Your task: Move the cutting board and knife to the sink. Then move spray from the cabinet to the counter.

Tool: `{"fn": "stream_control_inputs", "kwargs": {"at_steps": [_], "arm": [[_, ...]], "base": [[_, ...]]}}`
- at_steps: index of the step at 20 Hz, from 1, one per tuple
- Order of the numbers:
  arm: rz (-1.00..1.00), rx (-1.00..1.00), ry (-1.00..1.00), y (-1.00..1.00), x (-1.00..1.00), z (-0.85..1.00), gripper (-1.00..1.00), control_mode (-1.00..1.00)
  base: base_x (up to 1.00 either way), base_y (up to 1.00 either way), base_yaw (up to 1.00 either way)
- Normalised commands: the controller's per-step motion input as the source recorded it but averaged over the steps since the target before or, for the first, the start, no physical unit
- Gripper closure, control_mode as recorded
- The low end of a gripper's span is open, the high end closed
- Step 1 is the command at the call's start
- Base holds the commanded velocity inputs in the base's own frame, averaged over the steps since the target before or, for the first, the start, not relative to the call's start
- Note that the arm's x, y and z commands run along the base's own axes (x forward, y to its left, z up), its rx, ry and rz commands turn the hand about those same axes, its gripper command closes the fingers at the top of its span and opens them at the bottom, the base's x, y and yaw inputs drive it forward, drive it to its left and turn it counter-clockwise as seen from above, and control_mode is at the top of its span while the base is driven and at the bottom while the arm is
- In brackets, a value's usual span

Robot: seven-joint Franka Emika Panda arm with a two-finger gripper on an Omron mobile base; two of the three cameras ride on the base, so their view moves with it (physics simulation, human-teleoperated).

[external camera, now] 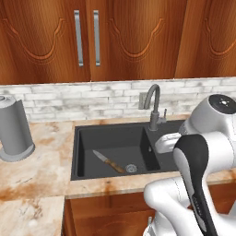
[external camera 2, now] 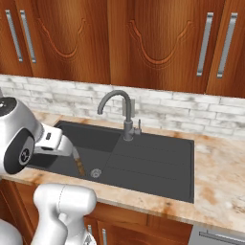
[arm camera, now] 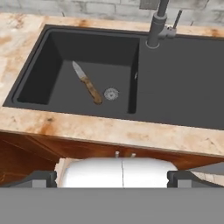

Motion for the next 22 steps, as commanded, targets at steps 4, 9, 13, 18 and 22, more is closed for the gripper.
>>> {"fn": "stream_control_inputs", "kwargs": {"at_steps": [4,9,13,18,22], "arm": [[0.0,0.0,-0.05,-0.1,-0.13,0.0,-1.0,-1.0],[0.0,0.0,0.0,0.0,0.0,0.0,-1.0,1.0],[0.0,0.0,0.0,0.0,0.0,0.0,-1.0,1.0],[0.0,0.0,0.0,0.0,0.0,0.0,-1.0,1.0],[0.0,0.0,0.0,0.0,0.0,0.0,-1.0,1.0]], "base": [[0.0,0.0,0.0],[-0.83,-0.14,0.0],[-0.99,-0.02,0.0],[-1.0,-0.09,0.06],[-0.94,-0.65,0.27]]}}
